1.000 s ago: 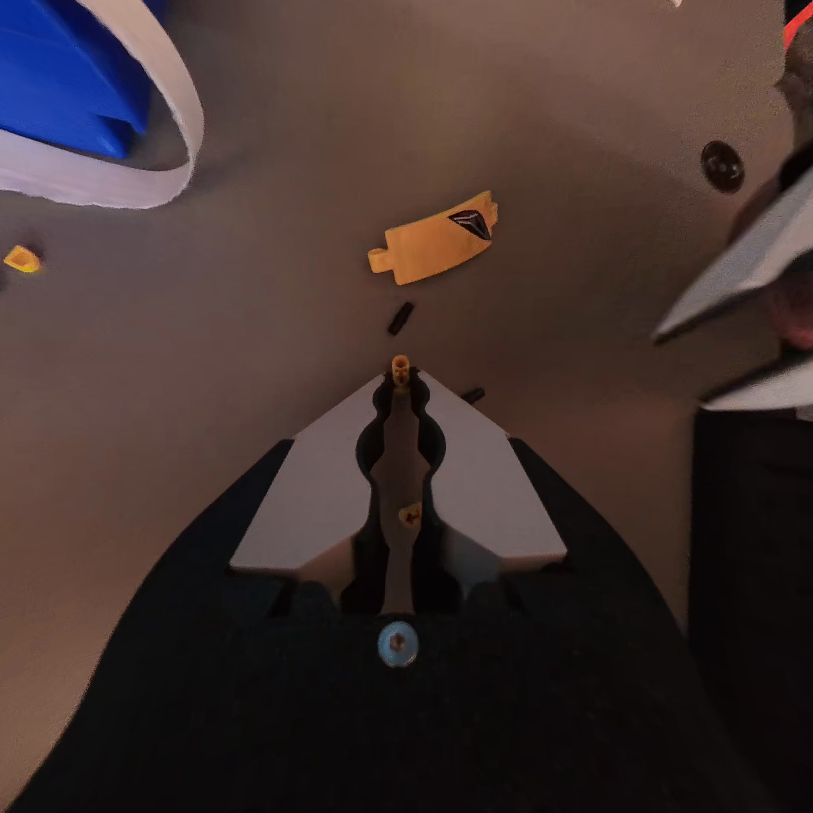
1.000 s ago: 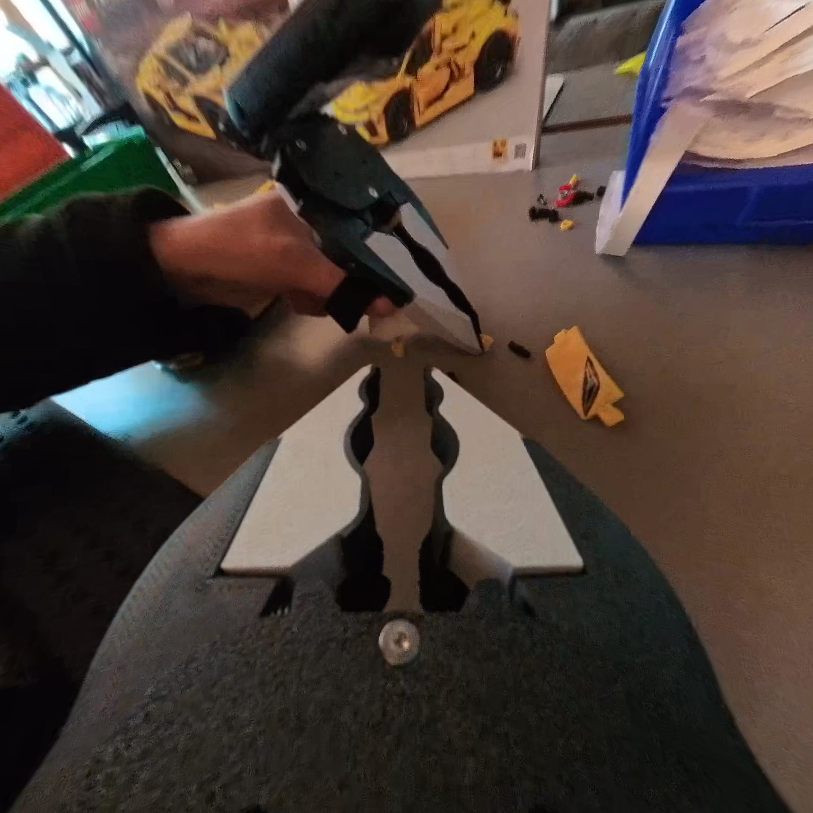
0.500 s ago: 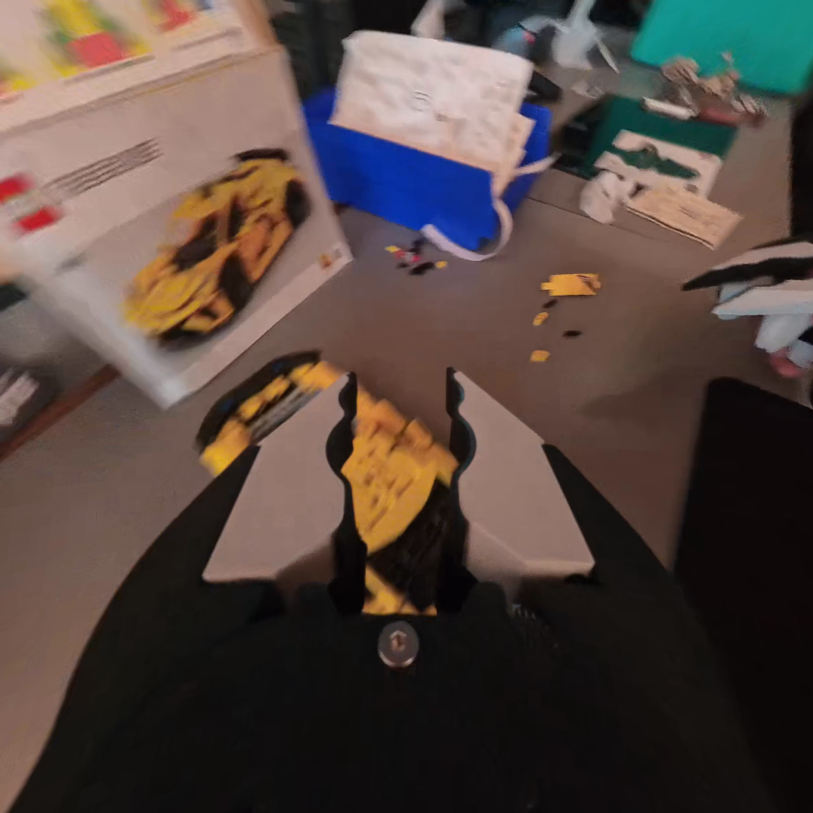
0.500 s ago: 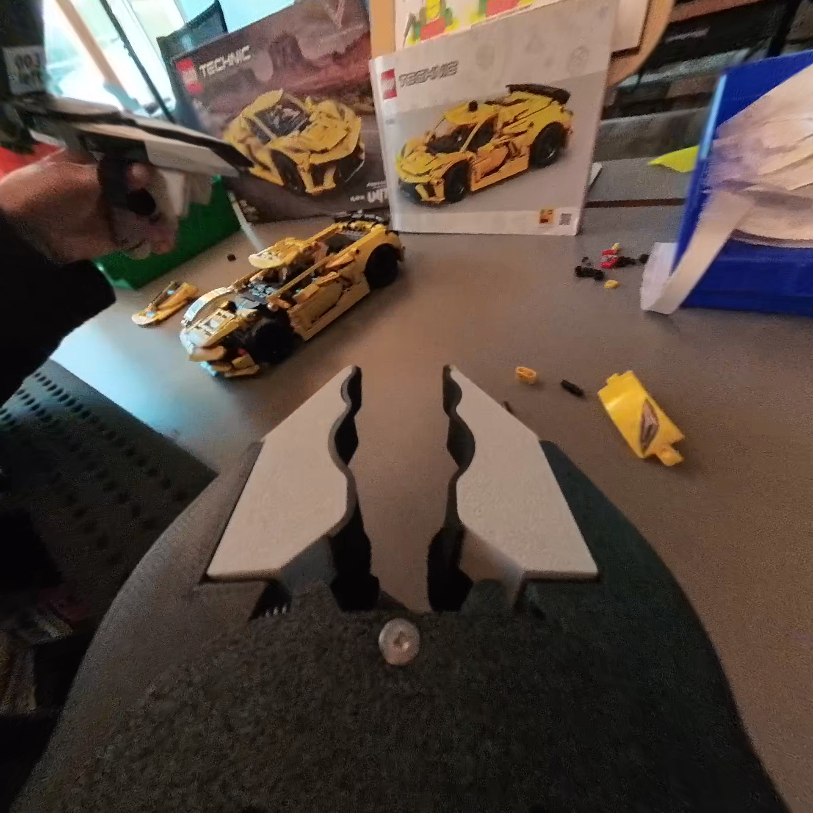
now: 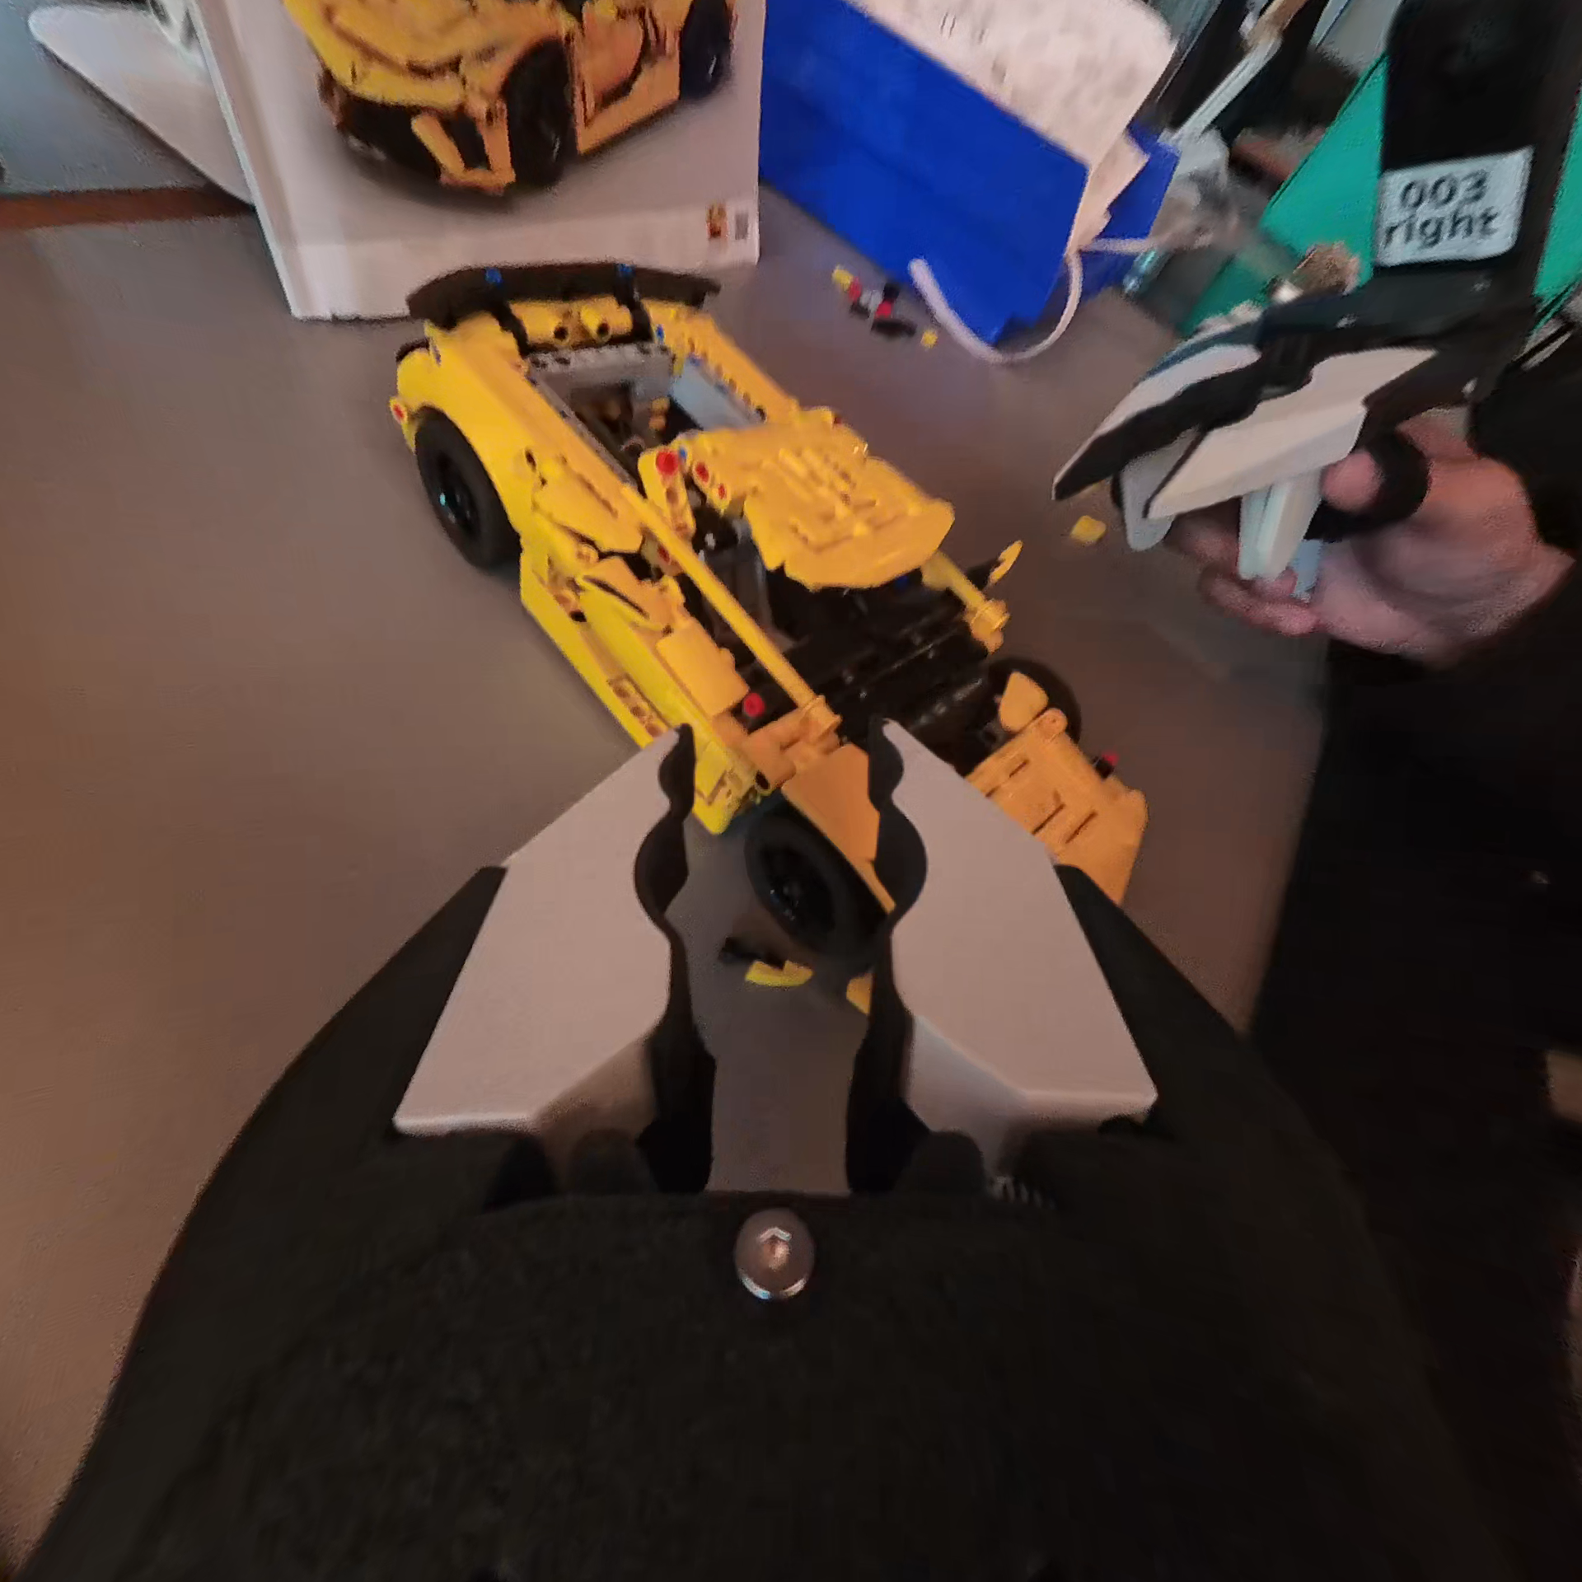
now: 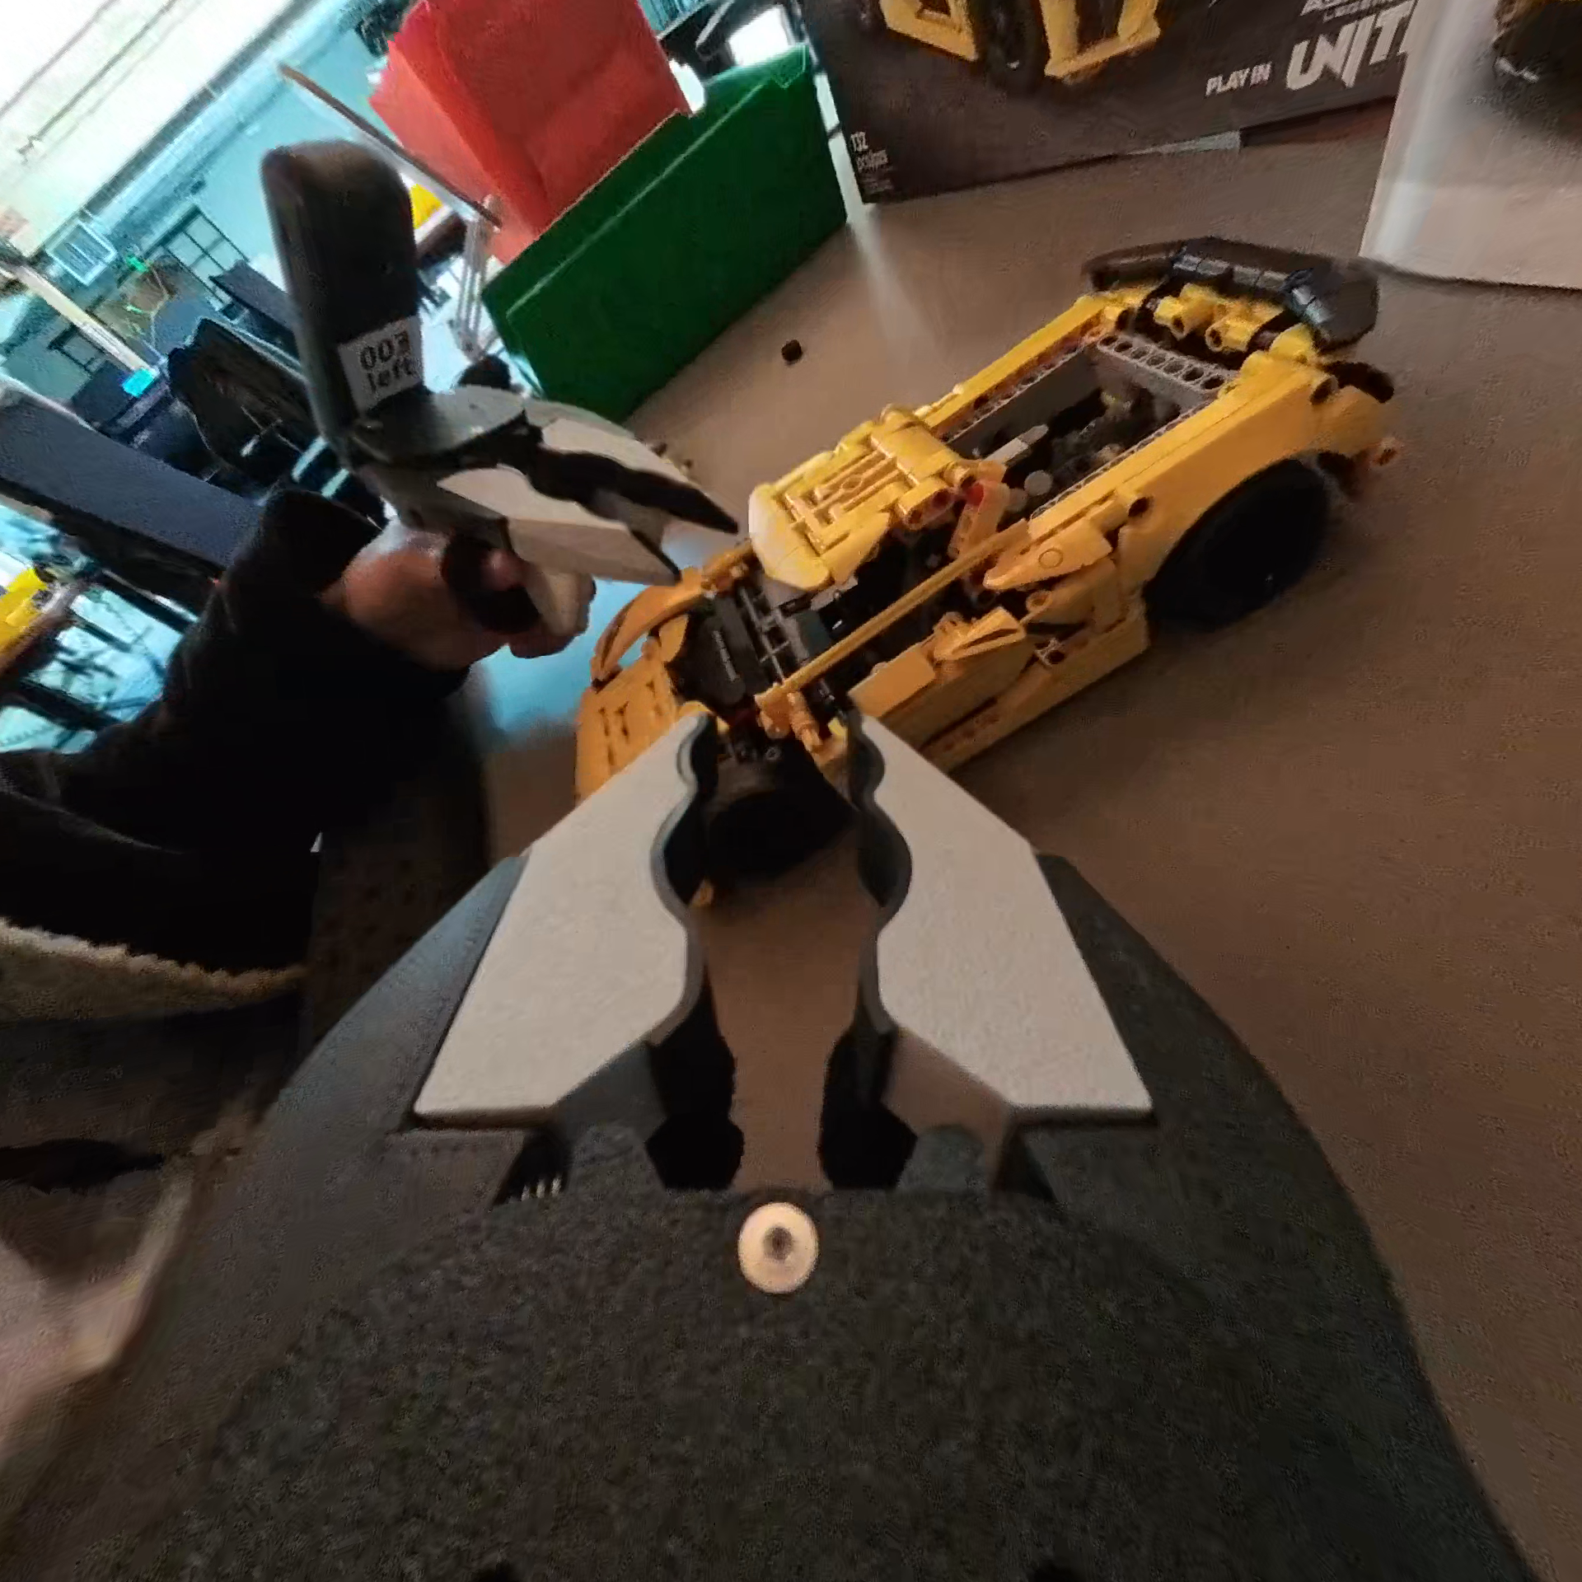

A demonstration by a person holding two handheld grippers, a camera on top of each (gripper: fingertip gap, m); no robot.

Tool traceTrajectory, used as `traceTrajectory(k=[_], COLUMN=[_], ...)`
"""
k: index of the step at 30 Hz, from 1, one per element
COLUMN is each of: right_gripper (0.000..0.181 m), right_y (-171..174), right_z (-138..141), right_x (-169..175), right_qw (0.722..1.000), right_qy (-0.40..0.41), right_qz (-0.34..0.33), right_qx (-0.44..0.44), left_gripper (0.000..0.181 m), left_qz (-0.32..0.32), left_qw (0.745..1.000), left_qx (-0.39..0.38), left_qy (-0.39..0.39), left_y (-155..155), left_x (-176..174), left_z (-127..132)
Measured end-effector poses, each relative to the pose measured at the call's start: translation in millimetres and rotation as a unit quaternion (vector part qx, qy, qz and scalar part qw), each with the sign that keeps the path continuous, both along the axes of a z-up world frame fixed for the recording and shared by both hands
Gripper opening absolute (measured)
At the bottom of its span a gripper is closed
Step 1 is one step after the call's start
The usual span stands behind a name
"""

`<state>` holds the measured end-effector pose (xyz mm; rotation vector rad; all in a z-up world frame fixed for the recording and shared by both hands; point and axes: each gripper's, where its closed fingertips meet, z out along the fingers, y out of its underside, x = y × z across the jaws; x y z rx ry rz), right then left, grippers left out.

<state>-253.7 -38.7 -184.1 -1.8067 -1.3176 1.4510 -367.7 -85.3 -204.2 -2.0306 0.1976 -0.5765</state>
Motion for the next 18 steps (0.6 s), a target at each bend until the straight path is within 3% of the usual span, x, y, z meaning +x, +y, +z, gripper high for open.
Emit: traceTrajectory(k=[4,11,13,14,18], right_gripper=[0.028,0.029,0.02,0.007,0.005], right_y=[-4,6,4,3,3], right_z=[-27,-19,-30,-34,-21], right_x=[1,-12,-15,-15,-13], right_qw=[0.994,0.988,0.982,0.98,0.977], right_qy=[-0.052,-0.01,-0.03,-0.04,-0.032], right_qz=[0.0,0.013,0.037,0.043,0.04], right_qx=[0.094,0.155,0.181,0.188,0.207], left_gripper=[0.04,0.038,0.037,0.037,0.035], left_qz=[-0.021,-0.022,-0.022,-0.023,-0.022], left_qw=[1.0,0.997,0.997,0.997,0.997], left_qx=[-0.016,-0.041,-0.04,-0.039,-0.038], left_qy=[-0.003,-0.057,-0.061,-0.06,-0.059], left_y=[0,0,0,0,0], left_x=[11,9,8,8,8], left_z=[-7,-11,-11,-11,-12])
